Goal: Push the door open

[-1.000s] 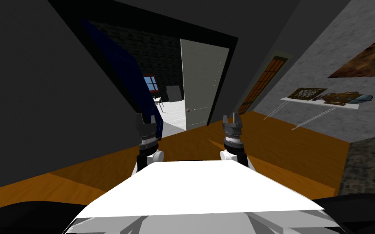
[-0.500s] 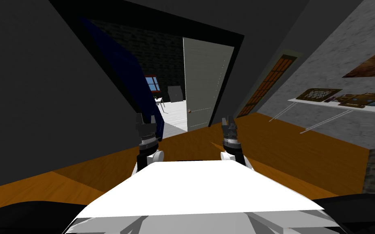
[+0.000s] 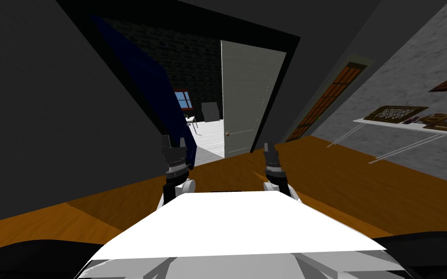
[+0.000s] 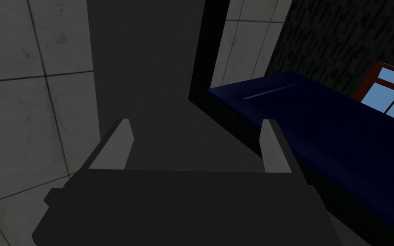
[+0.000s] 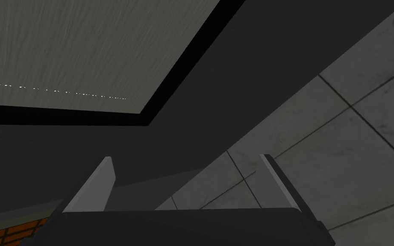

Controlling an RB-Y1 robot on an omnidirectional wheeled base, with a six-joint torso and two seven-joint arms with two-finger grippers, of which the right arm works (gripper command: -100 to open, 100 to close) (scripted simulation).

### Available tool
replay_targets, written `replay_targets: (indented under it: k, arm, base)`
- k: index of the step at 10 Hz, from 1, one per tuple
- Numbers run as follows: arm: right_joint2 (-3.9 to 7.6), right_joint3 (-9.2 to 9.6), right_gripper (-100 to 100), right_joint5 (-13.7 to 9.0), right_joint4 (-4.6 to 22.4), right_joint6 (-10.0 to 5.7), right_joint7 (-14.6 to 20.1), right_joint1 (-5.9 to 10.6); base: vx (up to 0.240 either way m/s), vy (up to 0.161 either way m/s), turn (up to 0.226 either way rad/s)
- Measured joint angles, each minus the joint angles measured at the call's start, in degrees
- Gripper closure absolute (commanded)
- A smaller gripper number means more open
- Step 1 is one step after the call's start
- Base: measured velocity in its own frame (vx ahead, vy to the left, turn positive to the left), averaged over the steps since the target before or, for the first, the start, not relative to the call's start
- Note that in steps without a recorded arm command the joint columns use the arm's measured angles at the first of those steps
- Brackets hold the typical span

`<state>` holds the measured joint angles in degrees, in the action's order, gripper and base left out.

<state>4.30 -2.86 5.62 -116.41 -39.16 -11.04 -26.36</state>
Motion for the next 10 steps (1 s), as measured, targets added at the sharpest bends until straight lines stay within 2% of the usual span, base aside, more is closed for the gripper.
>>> replay_targets:
  k: [10]
  arm:
    - [0.95,-3.29,-100,5.67,10.25,-2.88,-9.73,0.94]
  base:
    - [0.101,0.015,0.054]
